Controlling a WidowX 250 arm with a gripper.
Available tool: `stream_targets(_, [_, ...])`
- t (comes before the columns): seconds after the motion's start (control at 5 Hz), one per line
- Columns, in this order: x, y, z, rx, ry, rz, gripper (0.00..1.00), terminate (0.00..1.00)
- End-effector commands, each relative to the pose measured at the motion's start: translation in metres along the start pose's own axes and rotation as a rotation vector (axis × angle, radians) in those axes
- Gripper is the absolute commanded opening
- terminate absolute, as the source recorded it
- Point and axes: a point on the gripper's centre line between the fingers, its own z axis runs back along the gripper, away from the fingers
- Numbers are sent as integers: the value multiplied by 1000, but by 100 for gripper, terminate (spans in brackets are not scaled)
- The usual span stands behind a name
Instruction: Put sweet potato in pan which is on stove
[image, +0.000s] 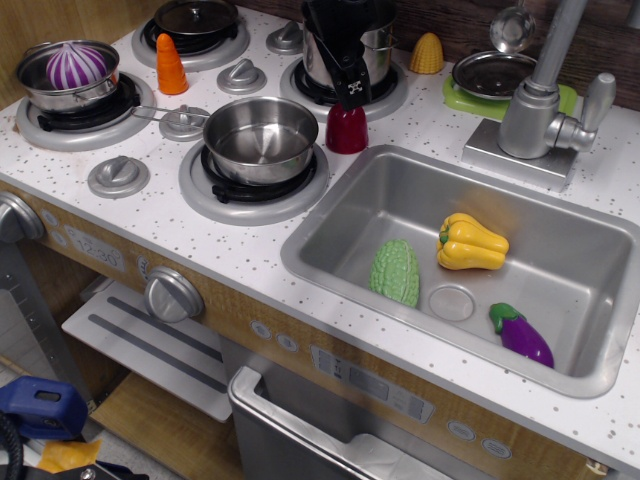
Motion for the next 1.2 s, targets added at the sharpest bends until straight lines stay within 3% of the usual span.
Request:
stream_targets(0.0, [0,0,0,0,0,0,100,0])
stream_targets(0.6, [-9,-1,-26,-21,-138,25,100,0])
stream_targets(1.0, [-18,-4,-46,-65,-241,94,100,0])
